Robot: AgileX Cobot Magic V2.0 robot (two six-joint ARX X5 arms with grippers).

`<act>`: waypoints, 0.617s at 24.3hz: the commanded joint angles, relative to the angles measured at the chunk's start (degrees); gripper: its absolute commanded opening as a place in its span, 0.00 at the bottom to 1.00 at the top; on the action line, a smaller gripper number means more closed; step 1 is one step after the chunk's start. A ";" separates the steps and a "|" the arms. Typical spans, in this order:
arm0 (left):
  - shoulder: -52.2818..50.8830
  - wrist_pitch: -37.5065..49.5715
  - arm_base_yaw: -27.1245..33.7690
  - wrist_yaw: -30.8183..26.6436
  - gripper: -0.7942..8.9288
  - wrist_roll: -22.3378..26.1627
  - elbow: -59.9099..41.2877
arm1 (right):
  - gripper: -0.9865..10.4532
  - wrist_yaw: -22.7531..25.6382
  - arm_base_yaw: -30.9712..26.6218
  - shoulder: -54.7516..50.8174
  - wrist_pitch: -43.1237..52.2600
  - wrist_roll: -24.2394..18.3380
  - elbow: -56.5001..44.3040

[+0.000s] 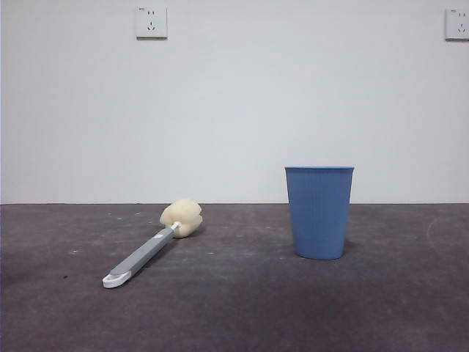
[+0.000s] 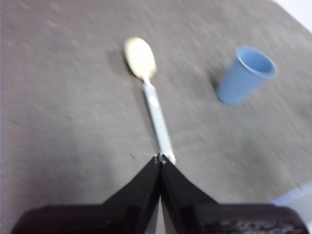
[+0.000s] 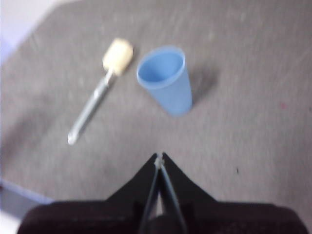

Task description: Pick up the cup brush,pick up the cup,insert the brush into the cup,clean the cup,put the cup brush back,put the cup back to the fixed position on the table

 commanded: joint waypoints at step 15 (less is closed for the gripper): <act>3.74 -6.34 0.04 7.15 0.58 5.73 3.72 | 0.61 -4.22 1.22 6.25 -9.07 -7.43 3.56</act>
